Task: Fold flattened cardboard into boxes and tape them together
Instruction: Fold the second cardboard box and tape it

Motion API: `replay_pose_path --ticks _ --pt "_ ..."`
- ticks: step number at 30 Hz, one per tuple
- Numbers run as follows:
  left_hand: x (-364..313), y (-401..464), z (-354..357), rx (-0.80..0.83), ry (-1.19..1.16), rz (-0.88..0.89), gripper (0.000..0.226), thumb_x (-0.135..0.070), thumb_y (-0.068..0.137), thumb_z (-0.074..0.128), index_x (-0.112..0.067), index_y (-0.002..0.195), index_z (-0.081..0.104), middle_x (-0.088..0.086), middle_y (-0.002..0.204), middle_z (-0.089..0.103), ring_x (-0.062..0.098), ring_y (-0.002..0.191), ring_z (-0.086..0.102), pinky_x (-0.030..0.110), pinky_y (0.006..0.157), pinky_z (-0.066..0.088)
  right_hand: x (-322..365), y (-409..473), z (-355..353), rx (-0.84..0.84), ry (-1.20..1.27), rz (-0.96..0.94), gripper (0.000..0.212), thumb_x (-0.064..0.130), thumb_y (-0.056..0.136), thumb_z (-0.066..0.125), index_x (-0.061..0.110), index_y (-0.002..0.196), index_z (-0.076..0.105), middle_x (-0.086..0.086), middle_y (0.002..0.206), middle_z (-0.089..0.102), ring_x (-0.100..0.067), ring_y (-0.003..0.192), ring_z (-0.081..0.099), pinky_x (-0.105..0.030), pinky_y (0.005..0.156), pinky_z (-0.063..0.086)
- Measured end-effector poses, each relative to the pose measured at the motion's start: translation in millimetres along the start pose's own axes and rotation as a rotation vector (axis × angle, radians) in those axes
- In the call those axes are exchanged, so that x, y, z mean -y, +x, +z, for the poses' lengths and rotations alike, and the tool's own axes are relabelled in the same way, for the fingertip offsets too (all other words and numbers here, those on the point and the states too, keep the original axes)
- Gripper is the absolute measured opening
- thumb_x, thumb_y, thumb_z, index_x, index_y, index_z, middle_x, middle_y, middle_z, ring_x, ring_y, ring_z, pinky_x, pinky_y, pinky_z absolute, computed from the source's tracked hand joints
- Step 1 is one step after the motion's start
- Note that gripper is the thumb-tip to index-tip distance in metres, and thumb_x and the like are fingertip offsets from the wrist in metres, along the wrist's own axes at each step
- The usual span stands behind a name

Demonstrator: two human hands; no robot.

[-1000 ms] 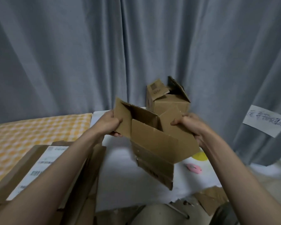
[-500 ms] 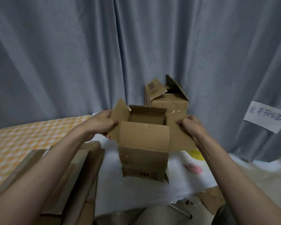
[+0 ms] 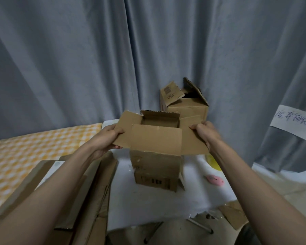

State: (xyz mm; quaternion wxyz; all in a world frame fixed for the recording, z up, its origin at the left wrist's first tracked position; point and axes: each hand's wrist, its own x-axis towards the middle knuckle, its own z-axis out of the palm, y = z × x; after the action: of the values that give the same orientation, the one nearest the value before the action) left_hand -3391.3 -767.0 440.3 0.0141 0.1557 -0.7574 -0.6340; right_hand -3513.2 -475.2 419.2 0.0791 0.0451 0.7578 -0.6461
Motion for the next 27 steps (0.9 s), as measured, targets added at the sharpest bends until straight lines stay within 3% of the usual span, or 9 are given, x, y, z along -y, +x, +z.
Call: replay_pose_path --ticks 1,5,11,16,19,22,27 --pt "2 1 -3 0.000 -0.025 -0.007 0.016 -0.018 0.100 0.049 -0.011 0.108 0.061 -0.005 0.057 0.061 0.007 0.049 0.054 0.020 0.042 0.044 0 2 2 0.002 0.003 -0.004 0.002 0.017 0.095 0.060 0.016 0.097 0.059 -0.007 0.088 0.067 -0.019 0.076 0.065 -0.022 0.046 0.046" --pt "6 2 -4 -0.001 -0.081 -0.009 0.016 -0.018 0.100 0.048 -0.012 0.108 0.061 -0.002 0.062 0.060 0.007 0.051 0.055 0.019 0.043 0.043 1 17 7 -0.003 -0.011 -0.019 0.023 0.019 0.094 0.061 0.011 0.116 0.060 -0.012 0.105 0.068 -0.025 0.087 0.066 -0.027 0.057 0.047" --pt "7 0 9 0.007 -0.085 0.000 0.019 -0.016 0.102 0.043 -0.008 0.115 0.055 0.007 0.078 0.055 0.011 0.056 0.053 0.019 0.042 0.041 -5 32 12 -0.007 -0.086 -0.025 0.024 0.015 0.095 0.057 0.011 0.119 0.059 -0.016 0.112 0.067 -0.029 0.092 0.065 -0.029 0.062 0.049" --pt "26 3 17 -0.041 -0.034 0.014 0.022 -0.021 0.102 0.043 -0.015 0.121 0.053 0.008 0.095 0.056 0.017 0.075 0.054 0.021 0.048 0.044 -42 23 18 0.150 -0.072 0.089 0.014 0.016 0.098 0.051 0.020 0.110 0.056 -0.017 0.111 0.066 -0.029 0.090 0.066 -0.034 0.064 0.057" --pt "36 4 16 -0.064 -0.107 -0.019 0.023 -0.024 0.102 0.046 -0.016 0.122 0.054 0.007 0.095 0.057 0.017 0.076 0.057 0.021 0.048 0.046 -40 15 10 0.199 -0.104 0.141 0.022 0.021 0.091 0.058 0.021 0.113 0.052 -0.014 0.102 0.065 -0.028 0.083 0.066 -0.029 0.048 0.054" --pt "48 3 19 -0.071 -0.198 -0.052 0.025 -0.027 0.100 0.050 -0.018 0.123 0.055 0.009 0.099 0.058 0.018 0.079 0.058 0.020 0.048 0.047 -36 9 5 0.237 -0.117 0.140 0.019 0.018 0.088 0.060 0.023 0.104 0.050 -0.015 0.101 0.064 -0.028 0.080 0.066 -0.028 0.048 0.054" --pt "61 -3 18 -0.085 -0.283 -0.110 0.018 -0.028 0.098 0.053 -0.022 0.114 0.060 0.011 0.104 0.060 0.020 0.085 0.060 0.020 0.048 0.050 -35 2 -6 0.243 -0.060 0.105 0.034 0.014 0.093 0.058 0.017 0.126 0.052 -0.015 0.113 0.067 -0.027 0.088 0.067 -0.032 0.061 0.057"
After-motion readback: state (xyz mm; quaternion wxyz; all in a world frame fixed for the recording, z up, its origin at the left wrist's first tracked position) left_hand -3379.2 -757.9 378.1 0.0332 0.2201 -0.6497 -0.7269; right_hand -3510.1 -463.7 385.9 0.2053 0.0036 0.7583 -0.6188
